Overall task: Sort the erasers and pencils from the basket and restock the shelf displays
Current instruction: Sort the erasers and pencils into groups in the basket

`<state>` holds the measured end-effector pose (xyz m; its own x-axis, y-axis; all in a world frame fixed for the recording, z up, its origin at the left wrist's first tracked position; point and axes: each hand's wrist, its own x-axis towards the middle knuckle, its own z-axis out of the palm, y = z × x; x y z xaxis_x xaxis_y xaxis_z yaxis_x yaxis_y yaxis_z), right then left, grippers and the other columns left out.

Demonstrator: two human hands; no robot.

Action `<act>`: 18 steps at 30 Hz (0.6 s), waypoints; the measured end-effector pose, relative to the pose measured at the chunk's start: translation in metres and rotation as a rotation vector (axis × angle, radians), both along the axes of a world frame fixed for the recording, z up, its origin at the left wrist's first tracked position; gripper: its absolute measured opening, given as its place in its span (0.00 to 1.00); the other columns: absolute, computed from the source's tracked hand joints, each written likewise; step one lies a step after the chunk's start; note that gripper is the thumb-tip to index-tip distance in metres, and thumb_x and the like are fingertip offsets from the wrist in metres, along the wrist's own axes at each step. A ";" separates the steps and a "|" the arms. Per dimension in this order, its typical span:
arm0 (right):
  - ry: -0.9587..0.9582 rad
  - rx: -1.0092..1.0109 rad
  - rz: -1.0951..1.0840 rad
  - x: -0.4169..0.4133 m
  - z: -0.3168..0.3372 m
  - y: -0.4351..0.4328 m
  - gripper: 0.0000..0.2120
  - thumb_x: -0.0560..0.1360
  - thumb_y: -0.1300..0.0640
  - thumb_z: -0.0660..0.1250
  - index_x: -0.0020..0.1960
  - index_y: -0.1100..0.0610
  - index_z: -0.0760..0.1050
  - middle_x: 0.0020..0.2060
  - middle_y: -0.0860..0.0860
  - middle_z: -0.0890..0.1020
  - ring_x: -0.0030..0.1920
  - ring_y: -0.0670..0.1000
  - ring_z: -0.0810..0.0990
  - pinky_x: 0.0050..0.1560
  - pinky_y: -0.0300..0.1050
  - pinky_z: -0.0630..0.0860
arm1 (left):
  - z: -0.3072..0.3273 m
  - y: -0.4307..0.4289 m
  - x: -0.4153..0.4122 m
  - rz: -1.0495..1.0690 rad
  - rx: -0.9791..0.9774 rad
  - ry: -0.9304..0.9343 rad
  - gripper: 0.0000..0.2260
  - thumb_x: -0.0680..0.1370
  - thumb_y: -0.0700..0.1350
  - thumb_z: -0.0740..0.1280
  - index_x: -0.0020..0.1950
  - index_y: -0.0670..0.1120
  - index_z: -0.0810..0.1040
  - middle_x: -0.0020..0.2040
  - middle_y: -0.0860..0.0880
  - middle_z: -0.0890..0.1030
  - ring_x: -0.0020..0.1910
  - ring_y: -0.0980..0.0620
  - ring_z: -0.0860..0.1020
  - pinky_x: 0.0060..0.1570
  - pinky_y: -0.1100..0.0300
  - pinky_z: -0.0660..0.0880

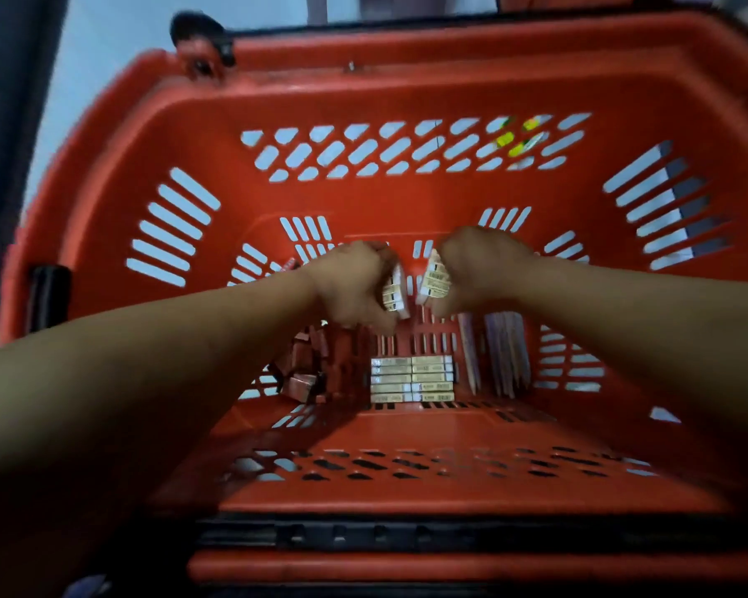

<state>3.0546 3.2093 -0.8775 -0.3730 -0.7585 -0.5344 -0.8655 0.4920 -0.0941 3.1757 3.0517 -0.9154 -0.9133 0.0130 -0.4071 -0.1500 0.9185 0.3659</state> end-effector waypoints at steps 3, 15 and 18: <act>-0.013 -0.070 -0.120 -0.005 0.040 0.002 0.24 0.63 0.37 0.78 0.36 0.56 0.74 0.33 0.50 0.76 0.37 0.53 0.78 0.37 0.44 0.74 | 0.038 -0.005 -0.005 0.019 -0.011 0.024 0.20 0.65 0.62 0.76 0.42 0.50 0.75 0.40 0.51 0.80 0.36 0.51 0.77 0.34 0.59 0.73; -0.105 -0.584 -0.527 0.046 0.242 0.049 0.23 0.61 0.40 0.80 0.32 0.59 0.79 0.24 0.47 0.77 0.27 0.43 0.73 0.27 0.38 0.67 | 0.255 0.002 0.047 0.380 0.315 0.323 0.17 0.67 0.59 0.79 0.41 0.47 0.83 0.35 0.52 0.84 0.34 0.55 0.80 0.36 0.58 0.74; -0.345 -0.921 -0.748 0.070 0.289 0.056 0.32 0.58 0.35 0.77 0.38 0.66 0.81 0.27 0.49 0.75 0.30 0.46 0.73 0.33 0.41 0.68 | 0.301 0.015 0.063 0.627 0.765 0.420 0.13 0.73 0.52 0.78 0.47 0.42 0.86 0.43 0.45 0.87 0.43 0.46 0.86 0.48 0.52 0.81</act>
<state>3.1246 3.2650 -0.5882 -0.8225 -0.5643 -0.0704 -0.2610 0.4846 -0.8349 3.2383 3.0665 -0.6143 -0.9107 -0.3882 -0.1411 -0.2428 0.2270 0.9431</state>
